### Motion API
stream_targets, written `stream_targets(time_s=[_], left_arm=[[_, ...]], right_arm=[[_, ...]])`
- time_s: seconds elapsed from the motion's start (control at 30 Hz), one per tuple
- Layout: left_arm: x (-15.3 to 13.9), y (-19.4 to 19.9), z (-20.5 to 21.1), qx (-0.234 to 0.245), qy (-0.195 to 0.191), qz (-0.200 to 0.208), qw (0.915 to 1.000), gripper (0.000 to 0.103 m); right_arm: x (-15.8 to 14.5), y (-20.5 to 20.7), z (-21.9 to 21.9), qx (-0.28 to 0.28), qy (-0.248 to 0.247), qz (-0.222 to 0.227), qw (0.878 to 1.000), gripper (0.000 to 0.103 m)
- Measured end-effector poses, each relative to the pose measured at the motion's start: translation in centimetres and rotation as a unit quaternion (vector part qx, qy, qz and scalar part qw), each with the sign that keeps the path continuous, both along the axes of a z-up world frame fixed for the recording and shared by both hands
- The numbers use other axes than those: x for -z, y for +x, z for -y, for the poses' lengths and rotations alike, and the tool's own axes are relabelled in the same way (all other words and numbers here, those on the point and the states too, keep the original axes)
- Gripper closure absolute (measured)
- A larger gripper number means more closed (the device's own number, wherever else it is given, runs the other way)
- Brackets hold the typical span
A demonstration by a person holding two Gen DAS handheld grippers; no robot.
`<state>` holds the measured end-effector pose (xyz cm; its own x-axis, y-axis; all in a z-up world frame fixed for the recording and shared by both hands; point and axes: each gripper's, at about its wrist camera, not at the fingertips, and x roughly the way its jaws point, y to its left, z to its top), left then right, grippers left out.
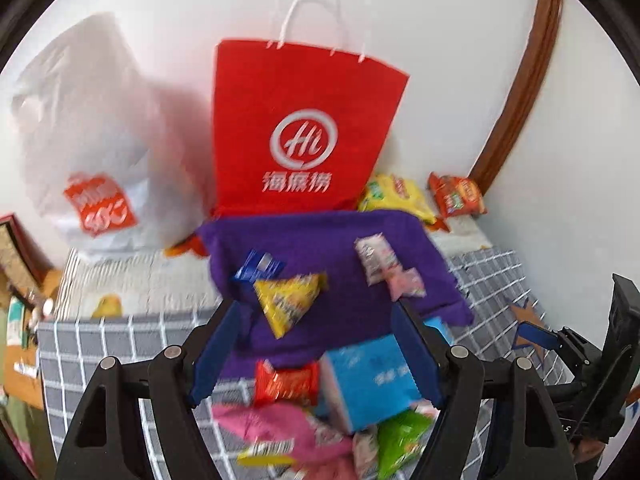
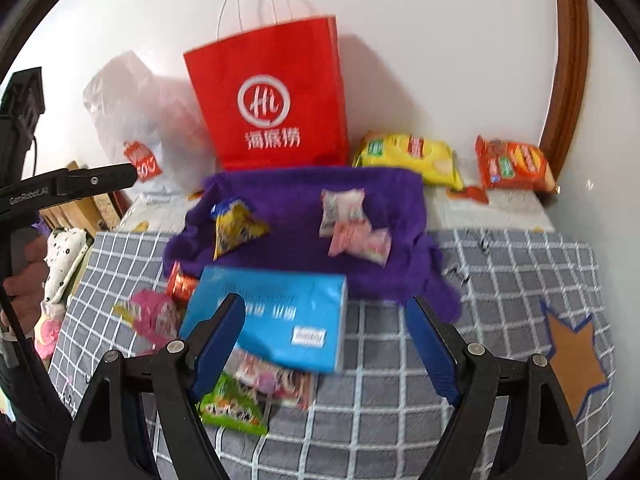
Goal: Organize snacks
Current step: 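Lift both grippers away from the towel back toward the snack pile, then grasp the long pink candy stick with the right gripper while the left grasps the pink bag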
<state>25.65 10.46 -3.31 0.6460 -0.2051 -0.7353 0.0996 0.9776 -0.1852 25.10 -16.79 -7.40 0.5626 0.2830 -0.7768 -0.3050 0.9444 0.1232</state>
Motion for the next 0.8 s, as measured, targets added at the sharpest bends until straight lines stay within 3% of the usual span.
stream_targets(time_s=[0.1, 0.27, 0.43, 0.6, 0.73, 0.8], left_arm=[[1.0, -1.3, -0.9, -0.008, -0.001, -0.013, 0.9999, 0.027], [1.8, -3.5, -2.4, -0.025, -0.009, -0.019, 0.9995, 0.027], [2.9, -5.0, -3.1, -0.03, -0.014, -0.03, 0.999, 0.027], [4.1, -6.3, -3.9, -0.038, -0.02, -0.045, 0.9981, 0.027], [4.9, -7.0, -4.2, -0.043, -0.021, -0.053, 0.9975, 0.027], [5.1, -7.3, -4.4, -0.045, -0.022, -0.056, 0.9972, 0.027]], right_arm=[[1.4, -1.0, -0.5, -0.011, 0.012, -0.014, 1.0, 0.028], [4.1, -2.8, -2.0, -0.042, 0.001, -0.035, 0.999, 0.048], [5.7, -3.6, -3.3, -0.06, 0.003, -0.047, 0.997, 0.054], [7.5, -3.6, -4.6, -0.066, -0.03, -0.051, 0.996, 0.057], [9.0, -3.2, -5.4, -0.072, -0.047, -0.055, 0.995, 0.074], [9.1, -3.3, -5.6, -0.071, -0.06, -0.041, 0.995, 0.077]])
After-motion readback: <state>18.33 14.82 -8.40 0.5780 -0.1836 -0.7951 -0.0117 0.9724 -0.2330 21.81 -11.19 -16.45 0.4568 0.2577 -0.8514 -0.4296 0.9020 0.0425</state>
